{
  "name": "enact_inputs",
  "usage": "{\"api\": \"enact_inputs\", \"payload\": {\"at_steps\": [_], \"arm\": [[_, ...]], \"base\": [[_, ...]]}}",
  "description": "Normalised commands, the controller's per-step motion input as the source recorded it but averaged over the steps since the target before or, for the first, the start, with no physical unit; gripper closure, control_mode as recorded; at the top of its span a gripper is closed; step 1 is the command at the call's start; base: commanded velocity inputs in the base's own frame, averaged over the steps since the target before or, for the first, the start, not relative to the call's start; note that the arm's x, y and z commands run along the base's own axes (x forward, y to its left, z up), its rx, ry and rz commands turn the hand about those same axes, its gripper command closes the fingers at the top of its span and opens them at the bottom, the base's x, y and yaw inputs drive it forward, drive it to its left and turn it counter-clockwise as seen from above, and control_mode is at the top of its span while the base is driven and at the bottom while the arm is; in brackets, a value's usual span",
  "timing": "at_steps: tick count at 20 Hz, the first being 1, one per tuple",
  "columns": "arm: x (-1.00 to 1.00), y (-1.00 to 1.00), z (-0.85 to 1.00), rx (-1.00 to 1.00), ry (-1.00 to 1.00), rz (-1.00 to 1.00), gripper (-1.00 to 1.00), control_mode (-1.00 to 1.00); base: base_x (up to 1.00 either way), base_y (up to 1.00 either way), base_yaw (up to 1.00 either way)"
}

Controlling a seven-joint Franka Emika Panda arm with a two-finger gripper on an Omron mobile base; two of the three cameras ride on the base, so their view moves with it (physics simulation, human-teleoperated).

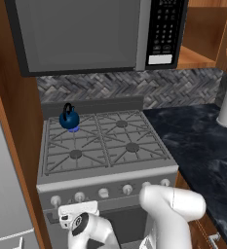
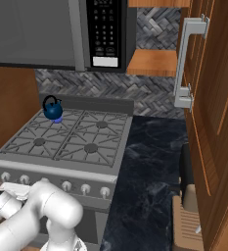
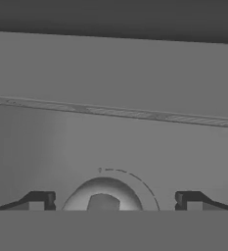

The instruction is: The kettle is done boiling. Turn off the stove, then wait for 300 timesteps before moving the kettle to the dining table.

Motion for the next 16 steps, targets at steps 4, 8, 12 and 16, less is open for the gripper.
{"api": "enact_inputs", "payload": {"at_steps": [4,8,12,16], "arm": [[-0.01,0.00,0.29,0.00,-0.16,-0.01,-1.00,-1.00],[0.00,0.02,0.27,0.00,-0.13,-0.03,-1.00,-1.00],[0.00,0.03,0.06,0.00,-0.06,-0.01,-1.00,-1.00],[0.02,0.06,-0.03,0.00,0.00,0.00,-1.00,-1.00]], "base": [[0.00,0.00,0.00],[0.00,0.00,0.00],[0.00,0.00,0.00],[0.00,0.00,0.00]]}}
